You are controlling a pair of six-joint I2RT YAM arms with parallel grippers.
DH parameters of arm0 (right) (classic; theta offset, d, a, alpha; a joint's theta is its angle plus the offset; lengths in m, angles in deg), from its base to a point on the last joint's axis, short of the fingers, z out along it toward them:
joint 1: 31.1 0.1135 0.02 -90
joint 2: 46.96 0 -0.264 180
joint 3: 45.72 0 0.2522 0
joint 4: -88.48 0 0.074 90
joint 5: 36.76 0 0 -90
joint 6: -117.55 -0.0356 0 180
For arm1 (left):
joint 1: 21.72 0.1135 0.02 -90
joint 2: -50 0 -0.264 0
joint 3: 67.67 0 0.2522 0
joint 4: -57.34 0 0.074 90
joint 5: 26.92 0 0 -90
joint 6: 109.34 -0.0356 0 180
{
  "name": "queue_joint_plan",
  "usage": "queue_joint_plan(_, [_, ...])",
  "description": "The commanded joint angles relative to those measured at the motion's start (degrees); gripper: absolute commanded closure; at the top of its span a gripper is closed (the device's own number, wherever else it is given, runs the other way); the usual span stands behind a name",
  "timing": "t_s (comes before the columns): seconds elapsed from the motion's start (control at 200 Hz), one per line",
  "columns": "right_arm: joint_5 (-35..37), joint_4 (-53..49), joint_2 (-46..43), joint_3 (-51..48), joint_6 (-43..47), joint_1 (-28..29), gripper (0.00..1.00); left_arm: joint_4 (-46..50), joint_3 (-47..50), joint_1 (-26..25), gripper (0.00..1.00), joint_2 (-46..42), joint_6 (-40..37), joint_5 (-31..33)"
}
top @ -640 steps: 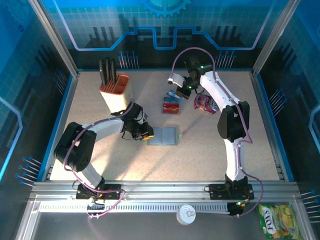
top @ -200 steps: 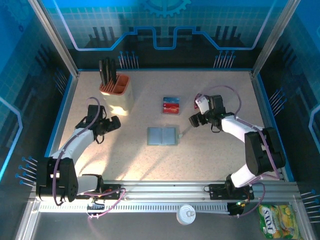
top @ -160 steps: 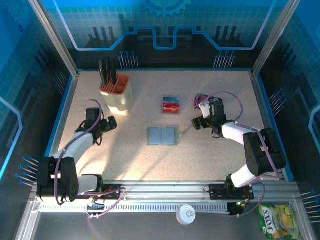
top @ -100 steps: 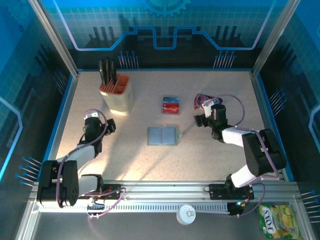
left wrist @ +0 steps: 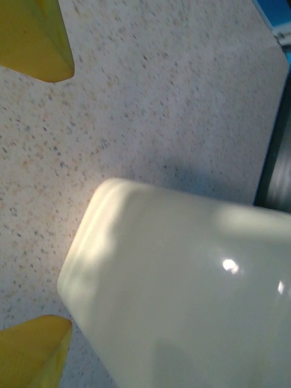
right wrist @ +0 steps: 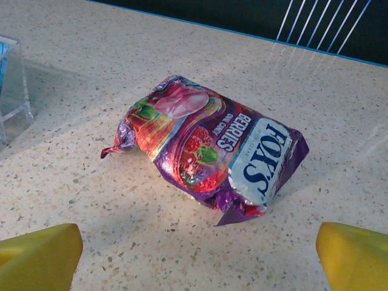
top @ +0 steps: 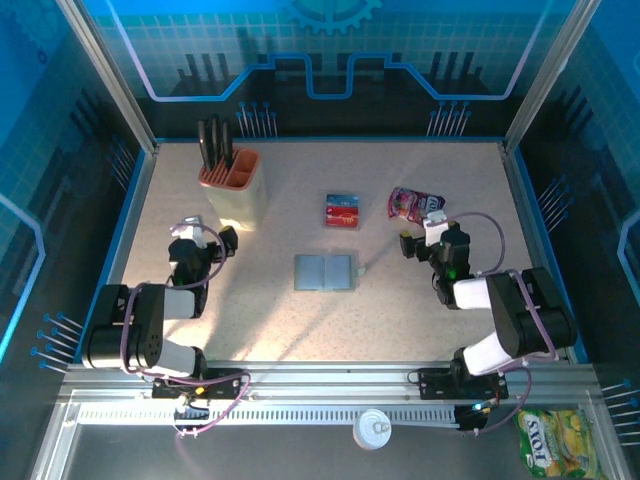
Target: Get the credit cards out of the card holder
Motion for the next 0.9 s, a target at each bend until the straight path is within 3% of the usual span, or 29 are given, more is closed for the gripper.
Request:
queue_joint_plan(0.0, [0.2,8.0,0.9,-0.4,-1.3,-0.6,0.0,-11.3,0.6,0.7,0.01,3.8,-2.8,-5.7])
queue_joint_plan(0.1, [0.4,3.0,1.0,2.3,-1.9,-0.8,0.0,-22.7,3.4,0.8,0.01,9.4,-3.0,-7.0])
queue_joint_plan(0.25, [1.0,2.3,1.0,2.6,-2.4,-1.1,0.0,-8.5,-2.2,0.3,0.01,6.7,-3.6,-6.0])
queue_joint_plan(0.365, [1.0,1.8,1.0,2.9,-2.5,-1.1,0.0,3.5,-8.3,-4.7,0.01,6.2,-8.2,-0.1])
queue_joint_plan(0.435, [0.5,1.3,1.0,3.2,-2.7,-1.4,0.0,3.1,-8.2,-5.9,0.01,6.3,-8.8,2.4])
queue_joint_plan(0.895, [0.4,1.3,1.0,3.2,-2.7,-1.5,0.0,3.0,-8.1,-5.9,0.01,6.2,-8.8,2.2])
